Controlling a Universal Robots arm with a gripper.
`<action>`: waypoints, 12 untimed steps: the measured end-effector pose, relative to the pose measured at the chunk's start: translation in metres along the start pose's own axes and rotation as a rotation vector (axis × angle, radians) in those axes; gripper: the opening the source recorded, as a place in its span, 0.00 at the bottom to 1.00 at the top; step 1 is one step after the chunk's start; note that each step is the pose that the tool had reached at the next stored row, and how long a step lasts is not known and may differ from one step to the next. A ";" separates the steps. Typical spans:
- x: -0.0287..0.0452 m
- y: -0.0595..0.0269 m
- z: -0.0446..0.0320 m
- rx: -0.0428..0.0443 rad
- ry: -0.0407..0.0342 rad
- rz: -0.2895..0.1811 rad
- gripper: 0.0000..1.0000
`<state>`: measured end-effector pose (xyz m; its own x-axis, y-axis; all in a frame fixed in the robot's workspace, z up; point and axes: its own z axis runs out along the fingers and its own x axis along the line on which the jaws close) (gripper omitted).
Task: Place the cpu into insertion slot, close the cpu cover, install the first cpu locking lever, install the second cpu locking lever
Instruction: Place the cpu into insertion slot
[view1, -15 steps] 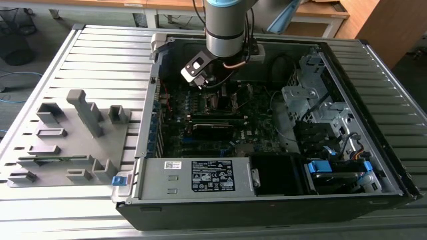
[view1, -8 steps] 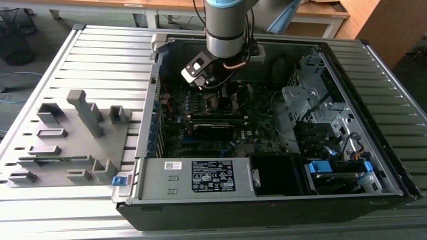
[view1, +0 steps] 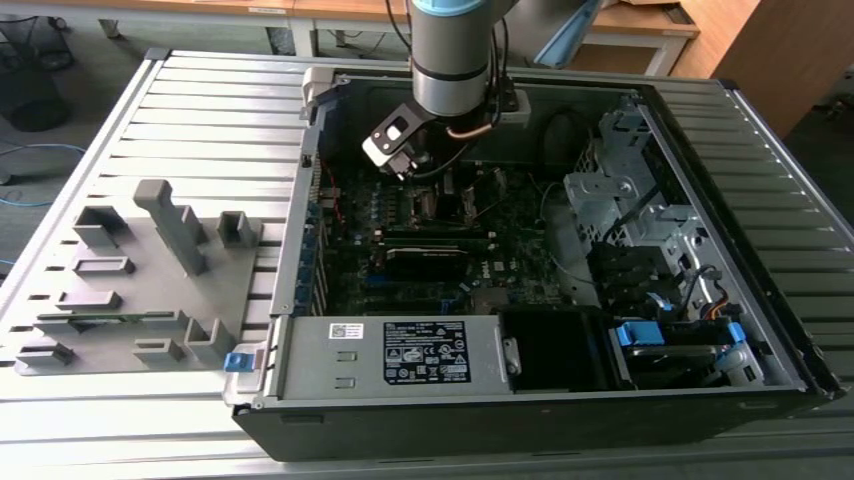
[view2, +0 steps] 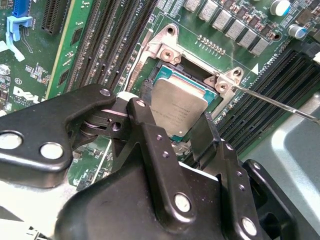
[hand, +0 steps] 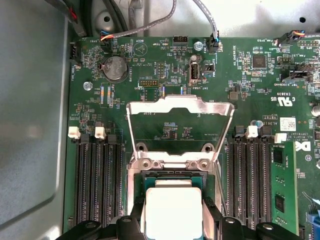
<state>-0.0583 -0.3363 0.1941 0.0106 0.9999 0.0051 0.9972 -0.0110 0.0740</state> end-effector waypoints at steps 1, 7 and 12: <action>-0.0001 0.0000 0.0001 0.0000 -0.0001 0.000 0.54; -0.0002 -0.0001 0.0011 0.0002 -0.0003 0.000 0.54; -0.0002 -0.0001 0.0012 0.0001 -0.0002 0.000 0.54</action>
<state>-0.0583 -0.3365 0.1929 0.0106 0.9999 0.0049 0.9972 -0.0109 0.0740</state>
